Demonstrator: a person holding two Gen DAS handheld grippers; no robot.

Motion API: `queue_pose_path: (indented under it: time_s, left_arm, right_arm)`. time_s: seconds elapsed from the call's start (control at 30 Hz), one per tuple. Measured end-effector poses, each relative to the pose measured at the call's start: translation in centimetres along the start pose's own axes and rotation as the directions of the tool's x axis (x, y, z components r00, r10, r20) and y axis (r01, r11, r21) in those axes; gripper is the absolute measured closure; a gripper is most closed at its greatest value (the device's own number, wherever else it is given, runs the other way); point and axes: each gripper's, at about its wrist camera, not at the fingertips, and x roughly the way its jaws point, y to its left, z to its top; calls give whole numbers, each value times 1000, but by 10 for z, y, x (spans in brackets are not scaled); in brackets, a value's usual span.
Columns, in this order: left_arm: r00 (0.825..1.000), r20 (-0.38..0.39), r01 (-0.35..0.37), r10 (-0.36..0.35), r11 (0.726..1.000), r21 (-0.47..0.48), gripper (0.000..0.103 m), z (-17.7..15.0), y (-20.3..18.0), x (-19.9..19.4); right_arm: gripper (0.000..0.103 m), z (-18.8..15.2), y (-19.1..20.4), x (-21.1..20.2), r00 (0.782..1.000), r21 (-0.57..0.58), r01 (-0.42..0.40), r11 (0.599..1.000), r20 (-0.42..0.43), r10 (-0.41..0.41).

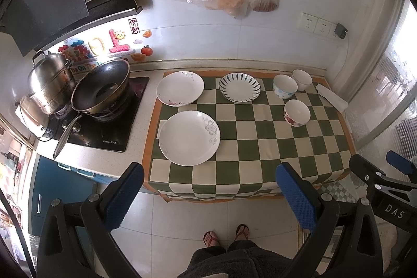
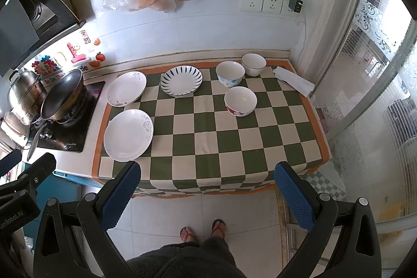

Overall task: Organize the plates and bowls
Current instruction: 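Move both tools down to the large grey-flowered white plate's rim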

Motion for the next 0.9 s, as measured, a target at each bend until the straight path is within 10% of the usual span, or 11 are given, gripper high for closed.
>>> queue_pose_path:
  time_s: [0.4, 0.9]
  left_arm:
    - [979, 61, -188, 194, 978, -91, 0, 0, 17, 68]
    - [951, -232, -243, 203, 957, -159, 0, -9, 98, 257]
  right_arm:
    - [0, 3, -1, 84, 993, -41, -106, 993, 42, 108]
    - [0, 0, 86, 323, 900, -82, -357, 931, -297, 319]
